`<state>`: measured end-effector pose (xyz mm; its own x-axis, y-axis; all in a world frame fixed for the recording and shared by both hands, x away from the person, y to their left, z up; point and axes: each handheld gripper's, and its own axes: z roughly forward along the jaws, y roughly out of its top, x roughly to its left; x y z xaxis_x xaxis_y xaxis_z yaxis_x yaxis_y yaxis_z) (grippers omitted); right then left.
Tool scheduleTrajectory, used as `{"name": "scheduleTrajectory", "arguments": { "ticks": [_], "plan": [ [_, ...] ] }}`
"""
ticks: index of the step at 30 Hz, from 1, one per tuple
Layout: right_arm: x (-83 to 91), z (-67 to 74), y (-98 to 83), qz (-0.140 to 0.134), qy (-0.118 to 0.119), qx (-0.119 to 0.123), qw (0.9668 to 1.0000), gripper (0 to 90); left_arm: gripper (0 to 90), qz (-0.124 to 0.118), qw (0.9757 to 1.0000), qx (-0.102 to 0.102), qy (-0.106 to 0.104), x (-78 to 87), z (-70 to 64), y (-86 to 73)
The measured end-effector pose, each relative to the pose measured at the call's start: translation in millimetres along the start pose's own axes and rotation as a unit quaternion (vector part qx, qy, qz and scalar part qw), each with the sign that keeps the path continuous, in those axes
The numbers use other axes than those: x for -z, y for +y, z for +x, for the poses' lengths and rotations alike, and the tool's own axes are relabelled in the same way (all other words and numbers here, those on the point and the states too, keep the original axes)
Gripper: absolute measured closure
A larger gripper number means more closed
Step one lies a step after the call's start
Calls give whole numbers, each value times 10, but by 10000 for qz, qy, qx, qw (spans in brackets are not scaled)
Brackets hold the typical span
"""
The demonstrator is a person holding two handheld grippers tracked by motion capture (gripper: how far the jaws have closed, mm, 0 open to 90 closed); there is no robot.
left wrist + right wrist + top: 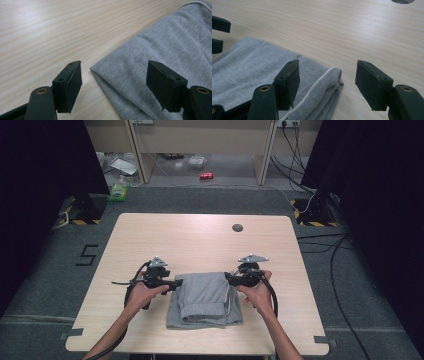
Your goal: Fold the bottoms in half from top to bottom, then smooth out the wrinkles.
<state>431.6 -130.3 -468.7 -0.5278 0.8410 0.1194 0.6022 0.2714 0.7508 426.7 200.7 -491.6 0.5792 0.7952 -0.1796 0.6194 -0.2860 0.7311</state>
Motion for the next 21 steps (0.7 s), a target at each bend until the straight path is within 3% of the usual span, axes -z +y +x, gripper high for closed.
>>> {"name": "scheduleTrajectory", "arguments": {
  "ticks": [12, 17, 21],
  "plan": [
    [-101, 25, -62, 253, -25, 3, 9997, 369, 286, 108, 9999, -49, 53, -69, -15, -67],
    [-146, 4, -120, 413, -85, 4, 9991, 406, 332, 331, 9991, -249, 80, -125, -49, -124],
    [-173, -18, -171, 515, -63, 5, 9987, 443, 373, 325, 9981, -476, 214, -128, -79, -142]
  ]
}}
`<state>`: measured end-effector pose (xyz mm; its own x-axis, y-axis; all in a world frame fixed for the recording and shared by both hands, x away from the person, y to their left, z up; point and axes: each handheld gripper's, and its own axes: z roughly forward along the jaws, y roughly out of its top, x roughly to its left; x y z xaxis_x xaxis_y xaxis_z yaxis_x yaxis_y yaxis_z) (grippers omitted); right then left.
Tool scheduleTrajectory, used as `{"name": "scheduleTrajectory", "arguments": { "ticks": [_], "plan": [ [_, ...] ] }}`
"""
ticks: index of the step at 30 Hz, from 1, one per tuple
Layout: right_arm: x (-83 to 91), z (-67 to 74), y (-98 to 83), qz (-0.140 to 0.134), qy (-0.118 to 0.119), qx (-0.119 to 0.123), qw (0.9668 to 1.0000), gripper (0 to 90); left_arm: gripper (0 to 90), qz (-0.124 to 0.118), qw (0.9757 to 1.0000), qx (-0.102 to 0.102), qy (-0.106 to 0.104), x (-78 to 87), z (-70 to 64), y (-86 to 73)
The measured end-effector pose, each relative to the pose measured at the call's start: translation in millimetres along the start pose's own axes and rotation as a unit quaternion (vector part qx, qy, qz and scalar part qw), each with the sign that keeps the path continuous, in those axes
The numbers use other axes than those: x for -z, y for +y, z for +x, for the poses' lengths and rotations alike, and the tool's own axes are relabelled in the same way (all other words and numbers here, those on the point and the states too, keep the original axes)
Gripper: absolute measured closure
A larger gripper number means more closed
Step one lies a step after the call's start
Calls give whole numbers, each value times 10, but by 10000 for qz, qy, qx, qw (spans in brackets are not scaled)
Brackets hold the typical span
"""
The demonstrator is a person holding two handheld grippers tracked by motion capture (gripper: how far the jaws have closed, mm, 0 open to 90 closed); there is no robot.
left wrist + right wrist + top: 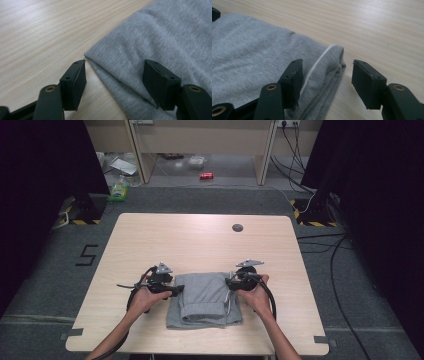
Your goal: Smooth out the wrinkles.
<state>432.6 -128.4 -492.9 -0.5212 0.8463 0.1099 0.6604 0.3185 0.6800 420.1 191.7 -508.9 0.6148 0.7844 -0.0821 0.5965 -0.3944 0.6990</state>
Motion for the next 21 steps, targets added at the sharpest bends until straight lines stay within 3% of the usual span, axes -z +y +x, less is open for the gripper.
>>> {"name": "scheduleTrajectory", "arguments": {
  "ticks": [11, 21],
  "plan": [
    [-45, 28, -59, 73, 119, -74, 9999, 558, 578, -109, 9996, -194, -156, 11, -74, -37],
    [-116, 5, -28, -110, 30, -80, 9999, 619, 602, -239, 9995, -205, -21, -53, -43, 0]
  ]
}}
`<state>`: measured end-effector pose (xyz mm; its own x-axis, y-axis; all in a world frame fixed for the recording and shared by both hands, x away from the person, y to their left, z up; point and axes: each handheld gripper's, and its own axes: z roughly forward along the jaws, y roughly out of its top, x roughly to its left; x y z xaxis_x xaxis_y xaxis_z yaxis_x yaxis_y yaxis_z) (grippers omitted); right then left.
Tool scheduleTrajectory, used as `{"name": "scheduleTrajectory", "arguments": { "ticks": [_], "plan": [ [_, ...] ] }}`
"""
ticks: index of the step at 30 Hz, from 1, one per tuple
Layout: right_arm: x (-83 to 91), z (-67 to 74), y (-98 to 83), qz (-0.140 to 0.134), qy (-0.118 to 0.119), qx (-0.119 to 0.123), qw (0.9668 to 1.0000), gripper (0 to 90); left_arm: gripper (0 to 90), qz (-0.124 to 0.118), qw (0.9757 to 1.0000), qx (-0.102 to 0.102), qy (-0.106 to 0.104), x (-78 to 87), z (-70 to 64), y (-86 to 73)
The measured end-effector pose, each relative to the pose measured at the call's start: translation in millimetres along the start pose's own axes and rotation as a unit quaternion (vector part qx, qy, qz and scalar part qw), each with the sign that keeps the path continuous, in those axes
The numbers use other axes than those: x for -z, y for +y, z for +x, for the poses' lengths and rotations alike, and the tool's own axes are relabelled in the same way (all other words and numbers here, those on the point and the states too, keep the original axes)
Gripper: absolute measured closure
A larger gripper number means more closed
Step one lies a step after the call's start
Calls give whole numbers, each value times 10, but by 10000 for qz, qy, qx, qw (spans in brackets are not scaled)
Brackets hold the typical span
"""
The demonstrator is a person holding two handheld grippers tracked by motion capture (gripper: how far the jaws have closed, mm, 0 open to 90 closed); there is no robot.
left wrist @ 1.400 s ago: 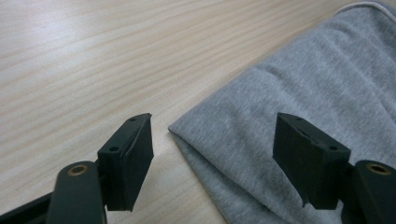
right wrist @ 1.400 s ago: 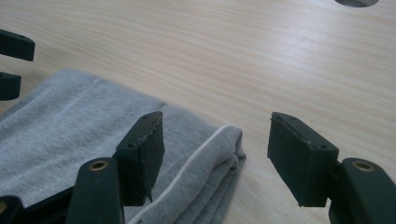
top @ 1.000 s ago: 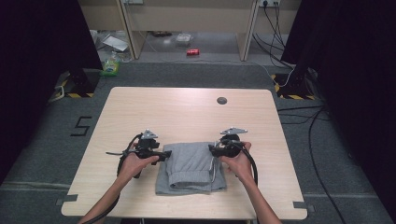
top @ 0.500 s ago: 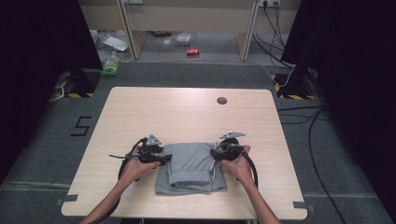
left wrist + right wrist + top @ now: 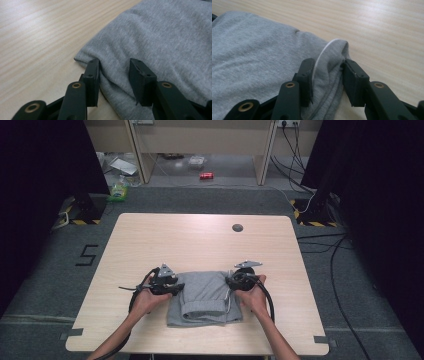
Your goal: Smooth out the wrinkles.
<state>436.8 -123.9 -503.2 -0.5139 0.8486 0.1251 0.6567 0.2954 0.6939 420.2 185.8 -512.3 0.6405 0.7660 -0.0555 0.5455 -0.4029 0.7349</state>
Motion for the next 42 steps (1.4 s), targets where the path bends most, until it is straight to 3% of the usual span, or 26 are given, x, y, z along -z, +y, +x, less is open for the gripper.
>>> {"name": "scheduleTrajectory", "arguments": {
  "ticks": [12, 27, 37, 42],
  "plan": [
    [-241, -202, 254, -170, -198, -188, 9995, 607, 588, -111, 9992, 282, 268, -254, 279, 231],
    [-434, -362, 473, -228, -414, -263, 9985, 585, 583, -113, 9981, 433, 418, -406, 416, 384],
    [-520, -441, 554, -251, -499, -391, 9977, 512, 577, -129, 9965, 591, 583, -491, 496, 469],
    [-534, -450, 585, -194, -550, -388, 9975, 485, 576, -120, 9967, 580, 556, -491, 504, 472]
  ]
}}
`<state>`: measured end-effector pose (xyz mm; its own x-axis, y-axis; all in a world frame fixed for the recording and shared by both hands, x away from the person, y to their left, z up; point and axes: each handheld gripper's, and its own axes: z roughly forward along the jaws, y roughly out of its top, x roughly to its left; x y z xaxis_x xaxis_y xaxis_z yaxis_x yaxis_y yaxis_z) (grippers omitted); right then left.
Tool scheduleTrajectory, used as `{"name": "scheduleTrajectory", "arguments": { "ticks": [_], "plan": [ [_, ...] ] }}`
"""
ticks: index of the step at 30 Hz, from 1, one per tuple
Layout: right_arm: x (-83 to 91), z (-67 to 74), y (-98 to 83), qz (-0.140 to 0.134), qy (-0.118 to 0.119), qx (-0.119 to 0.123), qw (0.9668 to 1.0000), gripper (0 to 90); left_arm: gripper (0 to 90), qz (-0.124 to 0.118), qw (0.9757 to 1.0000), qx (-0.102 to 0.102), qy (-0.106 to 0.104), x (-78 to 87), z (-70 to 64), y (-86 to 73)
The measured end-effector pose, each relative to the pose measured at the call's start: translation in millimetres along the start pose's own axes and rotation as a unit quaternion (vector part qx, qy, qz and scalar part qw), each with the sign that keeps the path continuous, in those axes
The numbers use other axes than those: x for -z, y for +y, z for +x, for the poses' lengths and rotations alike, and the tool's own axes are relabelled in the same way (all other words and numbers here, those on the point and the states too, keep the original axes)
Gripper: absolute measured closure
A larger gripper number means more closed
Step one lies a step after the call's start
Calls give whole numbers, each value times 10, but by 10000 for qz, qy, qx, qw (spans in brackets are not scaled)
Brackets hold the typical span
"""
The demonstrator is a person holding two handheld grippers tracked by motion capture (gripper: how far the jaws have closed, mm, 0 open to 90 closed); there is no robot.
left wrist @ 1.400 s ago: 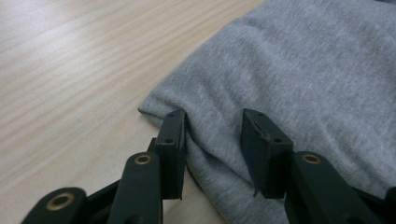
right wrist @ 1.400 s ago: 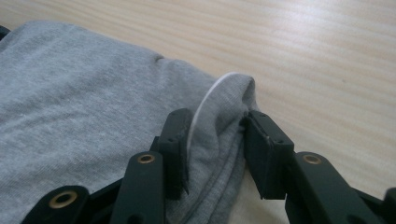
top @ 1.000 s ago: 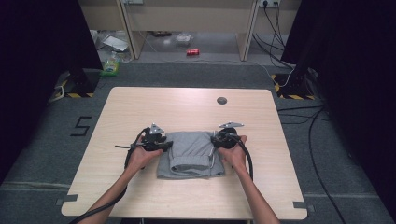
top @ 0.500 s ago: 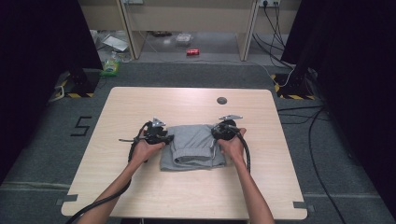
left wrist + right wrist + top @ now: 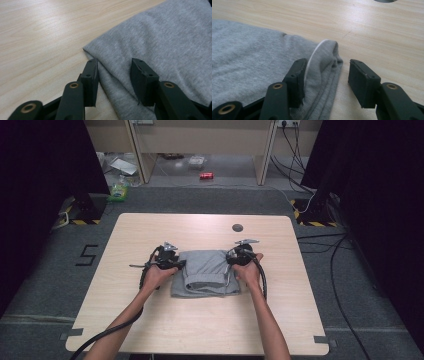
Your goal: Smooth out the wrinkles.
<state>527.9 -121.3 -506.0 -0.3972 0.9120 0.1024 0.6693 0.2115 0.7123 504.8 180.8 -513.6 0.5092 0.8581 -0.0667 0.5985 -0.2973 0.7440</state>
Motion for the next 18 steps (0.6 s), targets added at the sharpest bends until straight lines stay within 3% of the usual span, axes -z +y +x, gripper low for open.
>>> {"name": "scheduleTrajectory", "arguments": {
  "ticks": [6, 11, 13, 18],
  "plan": [
    [28, -12, -2, 54, 37, -190, 9998, 443, 564, -4, 10000, 52, -17, 19, 9, -16],
    [112, -8, 10, 99, 94, -210, 9997, 391, 469, 43, 9992, 347, -180, 68, 94, -21],
    [158, 10, 12, 174, 115, -147, 9997, 380, 457, -2, 9992, 348, -201, 119, 118, -24],
    [322, 15, 33, 16, 210, -149, 9997, 374, 413, -57, 9985, 366, -402, 325, 165, -32]
  ]
}}
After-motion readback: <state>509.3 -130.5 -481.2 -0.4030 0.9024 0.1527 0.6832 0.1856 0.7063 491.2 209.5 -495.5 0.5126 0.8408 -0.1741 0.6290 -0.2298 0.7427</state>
